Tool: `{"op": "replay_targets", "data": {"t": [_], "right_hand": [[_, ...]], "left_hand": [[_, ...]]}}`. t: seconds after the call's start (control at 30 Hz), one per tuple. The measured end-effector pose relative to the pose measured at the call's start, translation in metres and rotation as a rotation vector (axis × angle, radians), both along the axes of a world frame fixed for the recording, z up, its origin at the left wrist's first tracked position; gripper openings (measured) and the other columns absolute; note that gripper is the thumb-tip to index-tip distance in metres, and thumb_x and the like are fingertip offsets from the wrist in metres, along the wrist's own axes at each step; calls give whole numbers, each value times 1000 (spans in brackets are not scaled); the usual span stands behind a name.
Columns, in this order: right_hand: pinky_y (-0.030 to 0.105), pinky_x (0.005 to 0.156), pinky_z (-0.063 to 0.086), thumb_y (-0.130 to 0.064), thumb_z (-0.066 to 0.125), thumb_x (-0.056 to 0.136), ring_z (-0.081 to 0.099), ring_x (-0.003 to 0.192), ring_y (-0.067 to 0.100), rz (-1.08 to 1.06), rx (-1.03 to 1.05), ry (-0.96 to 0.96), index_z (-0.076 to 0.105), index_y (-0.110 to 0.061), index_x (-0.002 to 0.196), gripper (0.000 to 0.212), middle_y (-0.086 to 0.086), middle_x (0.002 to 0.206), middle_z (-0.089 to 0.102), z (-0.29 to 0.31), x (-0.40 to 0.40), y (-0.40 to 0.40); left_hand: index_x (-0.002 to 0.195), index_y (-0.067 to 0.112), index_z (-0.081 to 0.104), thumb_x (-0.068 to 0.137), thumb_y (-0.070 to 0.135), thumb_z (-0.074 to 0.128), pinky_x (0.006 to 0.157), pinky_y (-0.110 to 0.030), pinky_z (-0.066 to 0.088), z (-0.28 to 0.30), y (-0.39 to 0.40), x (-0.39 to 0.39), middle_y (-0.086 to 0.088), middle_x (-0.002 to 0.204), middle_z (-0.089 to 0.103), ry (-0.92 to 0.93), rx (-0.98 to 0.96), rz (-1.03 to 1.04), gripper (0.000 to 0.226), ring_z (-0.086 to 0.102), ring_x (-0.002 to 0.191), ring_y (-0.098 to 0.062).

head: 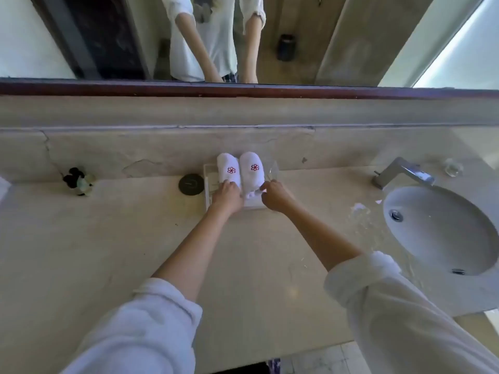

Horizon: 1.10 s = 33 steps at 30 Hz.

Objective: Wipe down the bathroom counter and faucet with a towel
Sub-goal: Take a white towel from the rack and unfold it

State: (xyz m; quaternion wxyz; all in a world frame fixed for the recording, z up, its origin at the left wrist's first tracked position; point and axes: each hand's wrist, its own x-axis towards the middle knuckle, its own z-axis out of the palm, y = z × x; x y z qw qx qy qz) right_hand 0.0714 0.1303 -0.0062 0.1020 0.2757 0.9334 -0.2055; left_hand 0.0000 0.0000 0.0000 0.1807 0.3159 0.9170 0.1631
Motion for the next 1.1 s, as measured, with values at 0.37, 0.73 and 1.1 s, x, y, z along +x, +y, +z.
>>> {"op": "replay_targets", "data": {"t": [0.37,0.73,1.1], "right_hand": [[36,82,50,-43,71,78,55,108,27,-504,-678,70,37,-3,134,76,11,124,52,-25,-72,51],[34,79,50,-12,68,77,59,90,23,-577,-848,283,39,-18,120,52,7,101,58,-50,-65,59],[31,69,52,-16,68,83,59,74,15,-410,-1134,235,48,-17,92,22,-1,80,58,13,64,74]], "left_hand": [[110,-1,58,91,14,42,72,-34,41,-18,57,-45,-18,114,60,-28,1,210,28,58,103,-34],[117,-1,56,95,17,42,101,-39,36,-49,89,-6,-19,126,53,-4,157,239,33,43,123,-34],[111,8,61,78,45,66,88,-32,51,-11,75,45,-9,110,67,-1047,737,592,49,63,99,-22]]}}
